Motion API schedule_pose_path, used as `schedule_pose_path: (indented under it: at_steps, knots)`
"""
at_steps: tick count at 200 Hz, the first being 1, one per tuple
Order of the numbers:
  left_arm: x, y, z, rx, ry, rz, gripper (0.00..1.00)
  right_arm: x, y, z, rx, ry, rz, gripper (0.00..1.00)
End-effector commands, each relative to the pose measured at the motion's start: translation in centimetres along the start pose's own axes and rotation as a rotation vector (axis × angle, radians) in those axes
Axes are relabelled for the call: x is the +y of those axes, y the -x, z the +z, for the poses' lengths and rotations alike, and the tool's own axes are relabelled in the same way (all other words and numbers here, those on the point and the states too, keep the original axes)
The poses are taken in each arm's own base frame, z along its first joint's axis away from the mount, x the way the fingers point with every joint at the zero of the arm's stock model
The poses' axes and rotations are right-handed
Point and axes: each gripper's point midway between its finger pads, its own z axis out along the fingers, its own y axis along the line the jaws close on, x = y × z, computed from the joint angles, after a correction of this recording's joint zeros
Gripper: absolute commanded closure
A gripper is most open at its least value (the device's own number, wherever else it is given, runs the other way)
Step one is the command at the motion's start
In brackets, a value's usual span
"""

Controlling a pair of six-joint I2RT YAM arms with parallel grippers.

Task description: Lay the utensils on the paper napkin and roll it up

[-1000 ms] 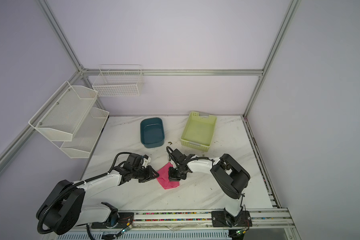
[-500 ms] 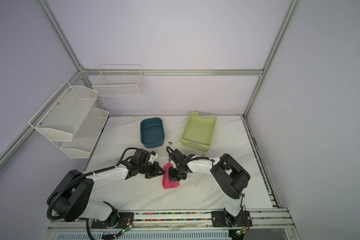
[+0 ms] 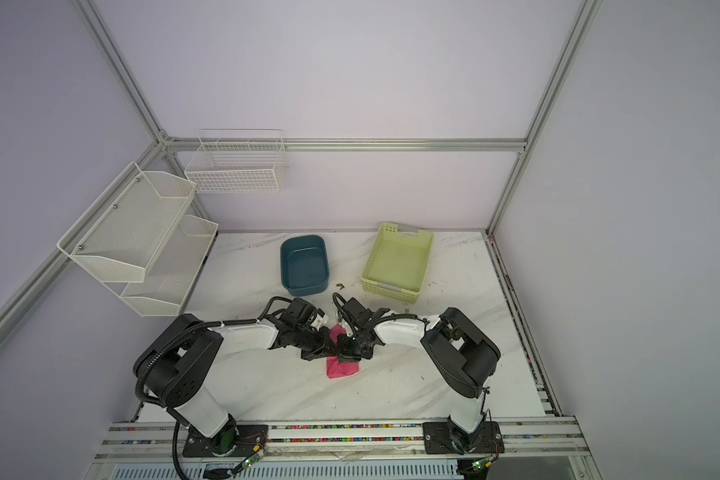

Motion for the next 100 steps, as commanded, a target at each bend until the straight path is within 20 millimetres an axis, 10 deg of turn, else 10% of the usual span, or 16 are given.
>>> schedule_pose_path:
  at_steps: [1,100]
  knots:
    - [-0.1,0.8,-0.3,-0.014,0.062,0.005,0.91,-1.5,-1.8,-0.6,0.041,-0.061,0.021,0.99]
    - [1.6,0.4,0.0,-0.001,0.127,-0.015,0.91,0.5,-4.1,-1.3,0.058,0.08,0.028,0.95]
